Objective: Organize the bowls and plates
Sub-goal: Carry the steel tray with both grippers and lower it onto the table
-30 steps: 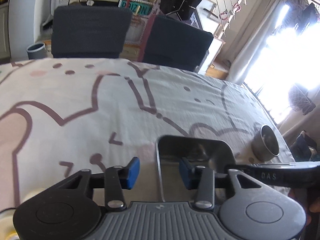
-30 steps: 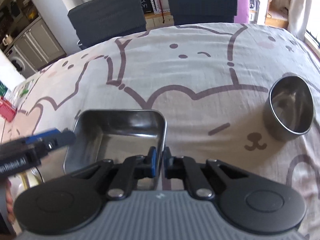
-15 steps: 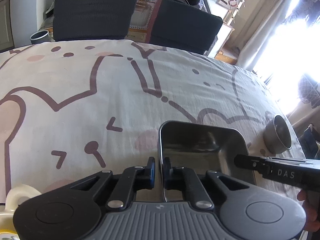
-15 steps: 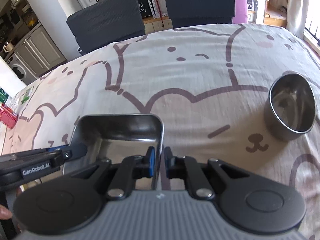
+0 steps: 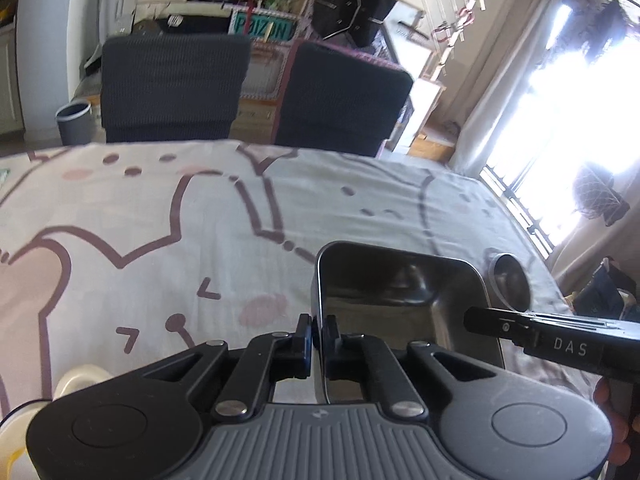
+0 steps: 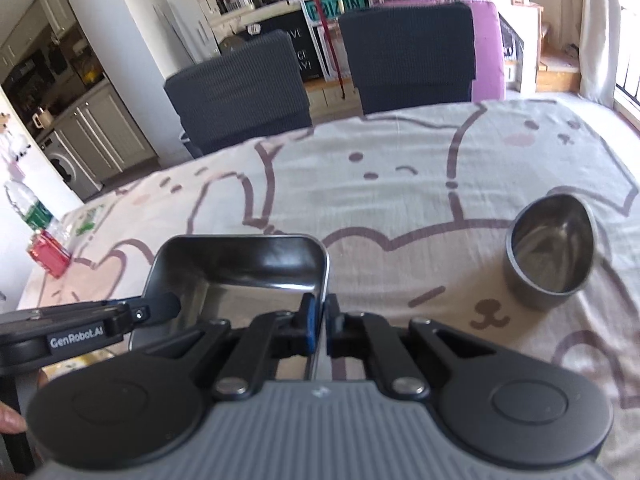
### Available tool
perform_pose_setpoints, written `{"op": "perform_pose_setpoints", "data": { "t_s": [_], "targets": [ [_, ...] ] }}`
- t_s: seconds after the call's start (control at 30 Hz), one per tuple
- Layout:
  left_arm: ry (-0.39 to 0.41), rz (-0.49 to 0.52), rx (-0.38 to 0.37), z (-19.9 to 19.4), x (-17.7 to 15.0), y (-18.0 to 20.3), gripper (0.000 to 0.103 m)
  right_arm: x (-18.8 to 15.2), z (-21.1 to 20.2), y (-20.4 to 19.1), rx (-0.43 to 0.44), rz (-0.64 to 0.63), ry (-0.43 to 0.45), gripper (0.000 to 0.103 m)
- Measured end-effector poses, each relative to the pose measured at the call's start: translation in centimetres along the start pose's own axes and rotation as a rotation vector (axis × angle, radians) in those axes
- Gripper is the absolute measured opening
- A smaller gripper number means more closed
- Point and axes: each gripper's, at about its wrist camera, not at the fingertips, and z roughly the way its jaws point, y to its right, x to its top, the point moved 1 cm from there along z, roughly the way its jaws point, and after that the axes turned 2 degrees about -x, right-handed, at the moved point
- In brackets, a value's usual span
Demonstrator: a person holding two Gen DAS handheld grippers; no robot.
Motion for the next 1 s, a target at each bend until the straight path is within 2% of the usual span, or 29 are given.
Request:
{"op": "perform_pose_setpoints", "data": {
  "t_s": [0.23, 0.43, 0.57, 0.77, 0.83, 0.9, 1.0],
  "targets": [
    [0.023, 0.031, -0.033, -4.2, -2.4, 3.4, 0.007, -1.4, -6.1, 0.2, -0.032, -0.008, 0.048, 0.006],
    [0.017, 0.067, -0.030, -6.1, -5.3, 5.9, 0.007, -4.7, -9.7, -0.3, -0.123, -0.035, 0.071, 0.006],
    [-0.004, 0.090, -0.006, -6.1, -7.1, 7.2, 0.007, -6.5, -10.6, -0.2, -0.177, -0.058, 0.059, 0.006],
    [-0.050, 0.110, 0.030, -4.8, -8.5, 8.2, 0.007, -7.1, -10.4, 0.4, -0.195, -0.052, 0.045, 0.006],
    [-0.062, 0.067, 0.010, -4.4, -8.6, 7.7, 0.007, -7.2, -10.0, 0.3, -0.211, -0.063, 0.030, 0.006],
    [-0.076, -0.023, -0.022, -4.0, -8.7, 6.6, 0.007, -7.4, -9.5, 0.4, -0.226, -0.071, 0.013, 0.006],
    [-0.075, -0.029, -0.026, -3.8, -8.6, 6.5, 0.007, -7.5, -9.2, 0.8, -0.210, -0.058, -0.005, 0.005]
  ]
}}
